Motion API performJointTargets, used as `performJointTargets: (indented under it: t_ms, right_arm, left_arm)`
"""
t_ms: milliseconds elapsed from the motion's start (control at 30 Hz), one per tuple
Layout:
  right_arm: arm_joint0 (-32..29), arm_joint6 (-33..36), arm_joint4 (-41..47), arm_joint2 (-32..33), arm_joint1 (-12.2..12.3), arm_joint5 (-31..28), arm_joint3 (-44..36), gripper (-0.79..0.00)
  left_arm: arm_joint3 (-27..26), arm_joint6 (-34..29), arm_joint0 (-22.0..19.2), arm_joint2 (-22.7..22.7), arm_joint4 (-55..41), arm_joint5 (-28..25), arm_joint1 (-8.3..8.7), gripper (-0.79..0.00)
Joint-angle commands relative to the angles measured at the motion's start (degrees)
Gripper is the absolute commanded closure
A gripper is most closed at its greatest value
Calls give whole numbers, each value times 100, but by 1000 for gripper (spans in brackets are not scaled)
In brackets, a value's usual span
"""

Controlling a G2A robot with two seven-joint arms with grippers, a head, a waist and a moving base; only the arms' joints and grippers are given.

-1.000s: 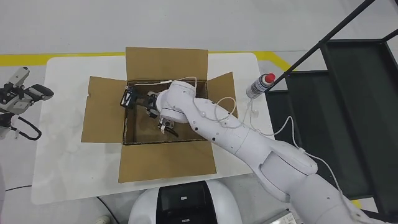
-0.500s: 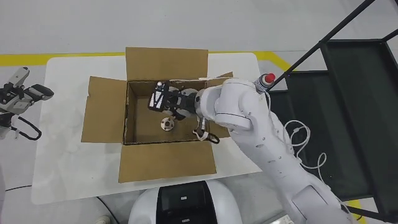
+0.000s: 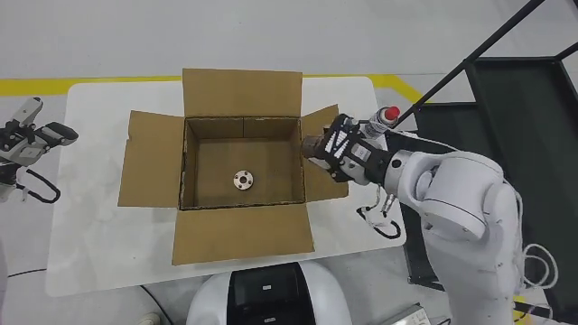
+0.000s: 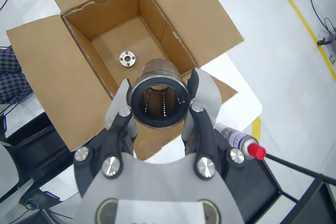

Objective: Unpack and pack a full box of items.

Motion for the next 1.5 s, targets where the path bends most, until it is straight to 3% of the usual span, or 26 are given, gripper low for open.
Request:
performJointTargets:
  t_ms: [0, 367, 700, 1033, 1467]
  right_arm:
    - [-248, -22, 27, 415, 60, -22, 18, 0]
    - [-1697, -180, 372, 2005, 216, -30, 52, 0]
    - [-2143, -317, -493, 1442, 273, 352, 1156, 0]
    - [-1948, -1028, -1668, 562, 277, 932, 2374, 0]
    - [-1669, -1989, -2537, 123, 278, 1582, 2994, 0]
  left_arm:
    - [0, 0, 0, 0, 0, 0, 0, -785]
    - [0, 0, 0, 0, 0, 0, 0, -785]
    - [0, 0, 0, 0, 0, 0, 0, -785]
    - [0, 0, 0, 0, 0, 0, 0, -785]
    - [0, 0, 0, 0, 0, 0, 0, -785]
